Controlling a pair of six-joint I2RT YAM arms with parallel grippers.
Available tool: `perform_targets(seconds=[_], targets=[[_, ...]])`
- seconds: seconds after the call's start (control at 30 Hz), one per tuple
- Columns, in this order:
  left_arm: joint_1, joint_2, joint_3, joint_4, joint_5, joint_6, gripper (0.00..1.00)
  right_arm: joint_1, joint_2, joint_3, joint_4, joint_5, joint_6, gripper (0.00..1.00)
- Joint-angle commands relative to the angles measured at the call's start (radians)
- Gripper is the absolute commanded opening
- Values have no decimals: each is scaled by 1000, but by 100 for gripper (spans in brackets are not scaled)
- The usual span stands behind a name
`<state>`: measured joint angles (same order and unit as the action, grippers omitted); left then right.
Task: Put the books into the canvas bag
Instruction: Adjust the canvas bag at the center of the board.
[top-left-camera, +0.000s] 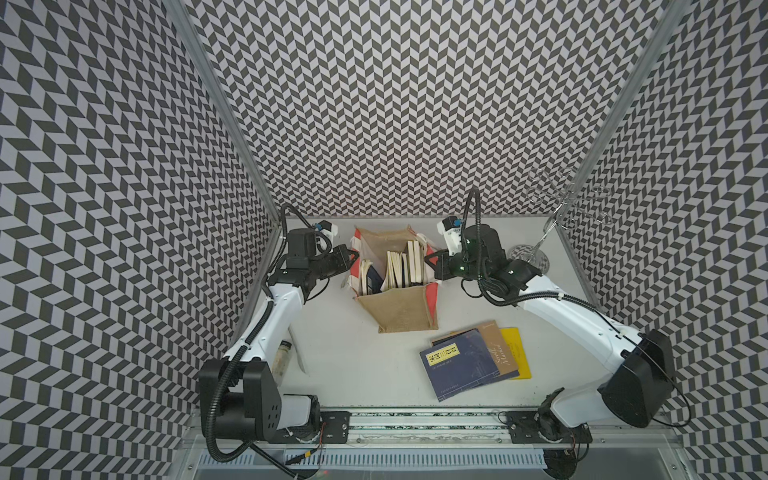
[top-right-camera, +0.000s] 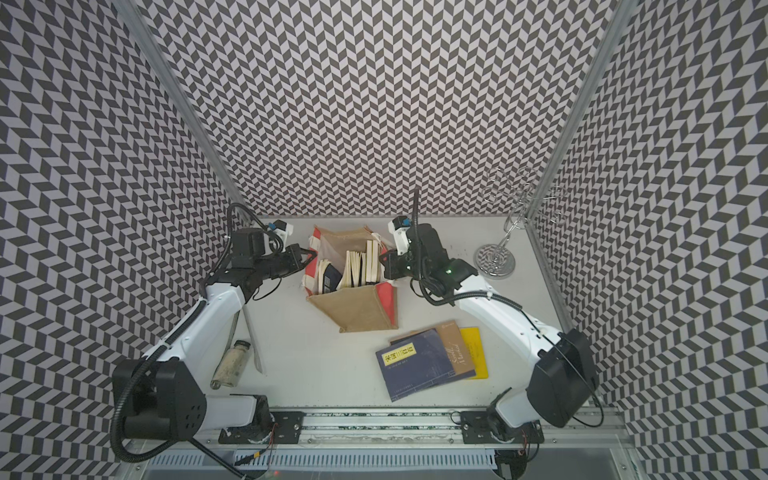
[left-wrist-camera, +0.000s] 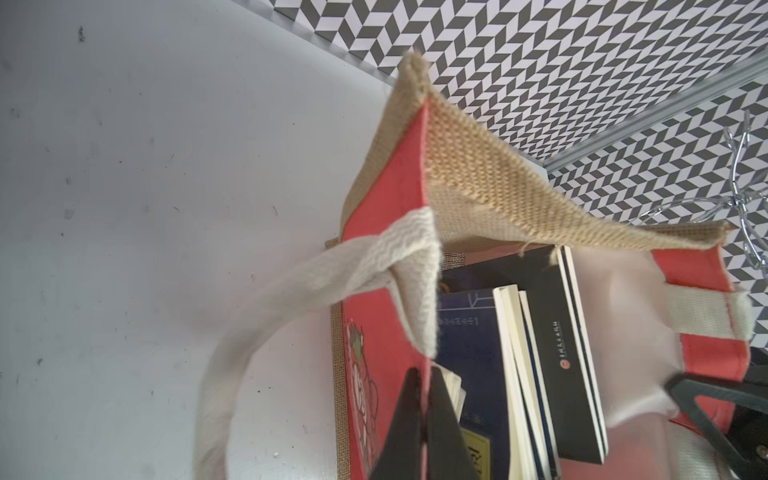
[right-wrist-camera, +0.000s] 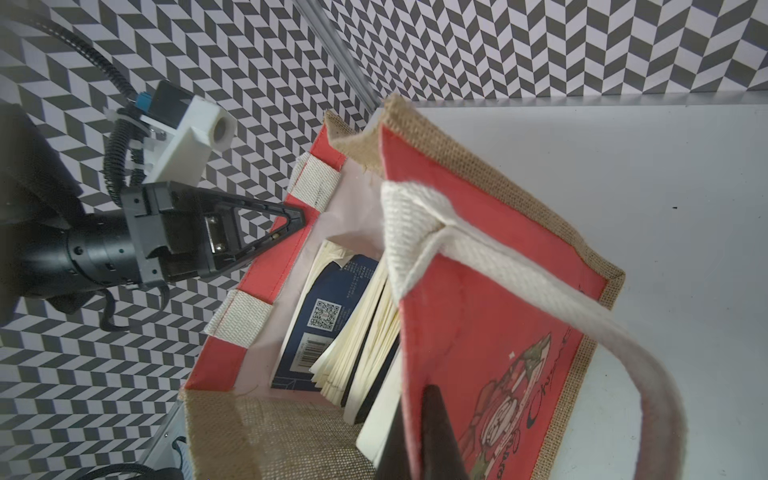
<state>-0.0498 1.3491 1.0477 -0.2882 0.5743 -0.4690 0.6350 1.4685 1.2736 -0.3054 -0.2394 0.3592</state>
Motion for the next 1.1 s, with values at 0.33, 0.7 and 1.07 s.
perform_targets(seconds=[0.33,0.7,1.07], targets=[[-21,-39,52,84,38,-3,0,-49,-32,-26,209,-8,30,11],[-93,-13,54,134,82,-12,32,-77,-62,-28,169,11,3,56],[-119,-8,54,150,87,-13,37,-104,-87,-62,159,-5,-24,60]])
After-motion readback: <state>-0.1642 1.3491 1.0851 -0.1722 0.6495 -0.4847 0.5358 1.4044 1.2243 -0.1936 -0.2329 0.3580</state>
